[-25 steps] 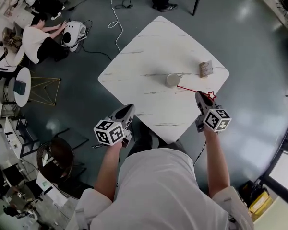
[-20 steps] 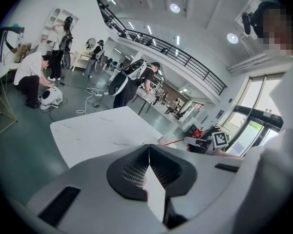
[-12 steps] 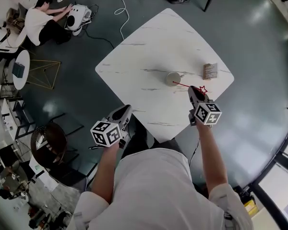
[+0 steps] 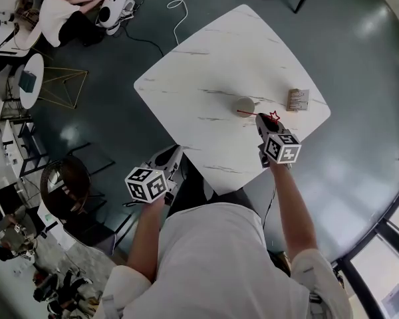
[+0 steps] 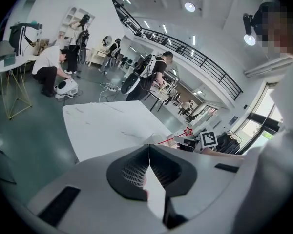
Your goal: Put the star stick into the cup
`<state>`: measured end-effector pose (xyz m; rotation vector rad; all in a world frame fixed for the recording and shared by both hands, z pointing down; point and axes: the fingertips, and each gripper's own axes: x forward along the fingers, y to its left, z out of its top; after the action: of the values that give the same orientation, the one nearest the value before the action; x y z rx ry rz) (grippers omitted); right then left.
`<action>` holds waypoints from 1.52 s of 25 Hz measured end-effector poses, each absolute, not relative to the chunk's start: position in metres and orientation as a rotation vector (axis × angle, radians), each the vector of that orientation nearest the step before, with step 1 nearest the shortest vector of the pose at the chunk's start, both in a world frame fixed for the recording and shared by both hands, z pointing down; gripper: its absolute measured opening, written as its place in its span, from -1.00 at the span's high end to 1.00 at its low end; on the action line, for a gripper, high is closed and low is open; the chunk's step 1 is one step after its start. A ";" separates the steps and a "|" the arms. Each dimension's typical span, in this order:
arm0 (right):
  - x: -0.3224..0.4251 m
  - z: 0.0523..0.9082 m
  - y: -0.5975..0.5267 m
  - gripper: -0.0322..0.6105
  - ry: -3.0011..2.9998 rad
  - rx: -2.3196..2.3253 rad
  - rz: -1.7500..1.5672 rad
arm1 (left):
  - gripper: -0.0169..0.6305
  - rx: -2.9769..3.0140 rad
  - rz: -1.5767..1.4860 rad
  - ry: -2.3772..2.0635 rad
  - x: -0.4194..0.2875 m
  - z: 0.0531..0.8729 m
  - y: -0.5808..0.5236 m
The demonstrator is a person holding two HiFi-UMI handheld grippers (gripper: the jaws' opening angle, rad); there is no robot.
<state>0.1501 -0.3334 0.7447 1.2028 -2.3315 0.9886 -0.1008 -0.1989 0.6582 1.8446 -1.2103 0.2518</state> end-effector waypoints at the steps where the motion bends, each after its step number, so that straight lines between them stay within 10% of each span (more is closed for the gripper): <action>1: 0.148 0.747 -0.334 0.79 -2.328 1.179 0.990 | 0.91 1.839 0.253 -1.212 -0.101 0.660 -0.198; 13: 0.162 0.763 -0.322 0.39 -2.257 1.147 1.012 | 0.91 1.855 0.250 -1.204 -0.088 0.658 -0.204; 38: 0.196 0.731 -0.205 0.53 -2.246 1.469 1.203 | 0.91 2.020 0.325 -1.053 -0.093 0.636 -0.184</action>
<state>0.1960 -0.2045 0.7313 1.4695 -2.2455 1.2030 -0.0934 -0.1835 0.6360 2.0200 -1.0534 0.3248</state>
